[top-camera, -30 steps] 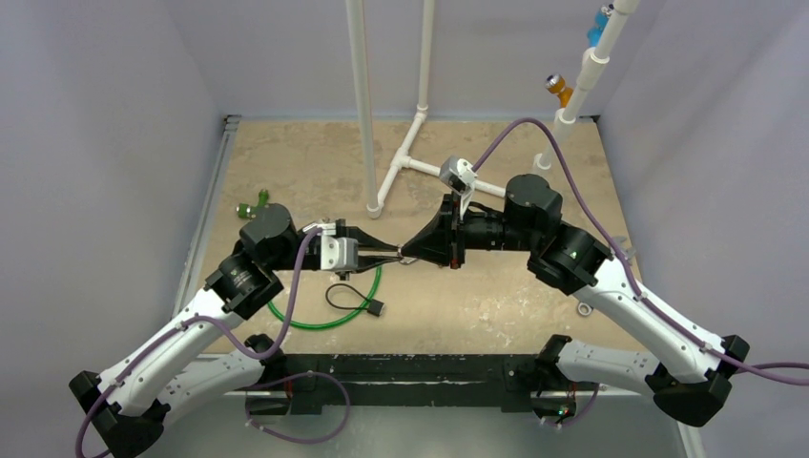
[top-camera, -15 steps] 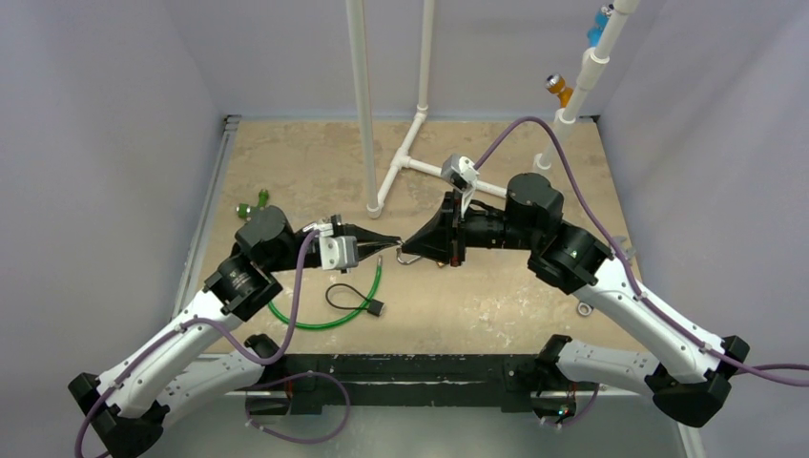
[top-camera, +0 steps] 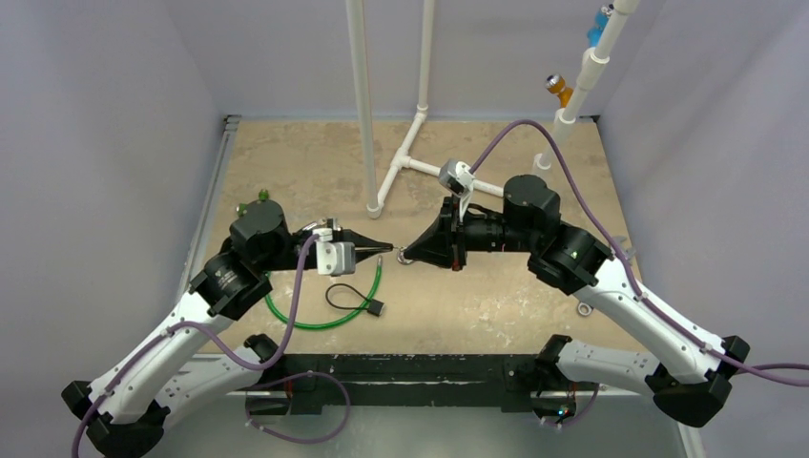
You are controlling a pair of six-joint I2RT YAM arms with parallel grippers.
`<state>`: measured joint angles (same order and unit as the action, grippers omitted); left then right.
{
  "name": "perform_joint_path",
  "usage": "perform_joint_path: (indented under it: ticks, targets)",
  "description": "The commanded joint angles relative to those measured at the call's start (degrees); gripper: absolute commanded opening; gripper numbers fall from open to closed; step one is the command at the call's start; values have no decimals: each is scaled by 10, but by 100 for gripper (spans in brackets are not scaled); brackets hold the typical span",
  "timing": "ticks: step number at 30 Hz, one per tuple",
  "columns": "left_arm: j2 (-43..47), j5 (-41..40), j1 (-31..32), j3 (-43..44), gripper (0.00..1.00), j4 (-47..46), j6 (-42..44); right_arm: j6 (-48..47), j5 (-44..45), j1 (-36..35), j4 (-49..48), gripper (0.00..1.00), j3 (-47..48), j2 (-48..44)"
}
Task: Unlock with the key
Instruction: Adjust the key.
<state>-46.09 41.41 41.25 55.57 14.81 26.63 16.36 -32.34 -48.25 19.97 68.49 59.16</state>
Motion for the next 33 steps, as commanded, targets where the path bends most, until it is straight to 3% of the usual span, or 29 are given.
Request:
perform_joint_path:
  ticks: [1,4,7,11,16,21,25,33]
  targets:
    - [2,19,-3,32,0,21,19,-15,6,0,11,0,13,-12]
    - [0,23,-3,40,0,29,20,-17,13,0,14,5,14,-14]
    - [-1,23,-3,47,0,38,21,-27,25,0,29,27,17,-12]
    - [-3,18,-3,54,0,49,24,-36,38,0,33,37,25,-12]
    - [-9,18,-3,63,0,76,38,-74,96,0,58,65,55,-14]
    - [-24,25,-3,83,0,113,51,-104,95,0,-20,62,44,-29]
    - [-39,28,-3,102,0,132,53,-129,44,-1,-12,43,58,13]
    - [-62,26,-3,137,0,181,69,-139,-12,-9,-1,42,73,39]
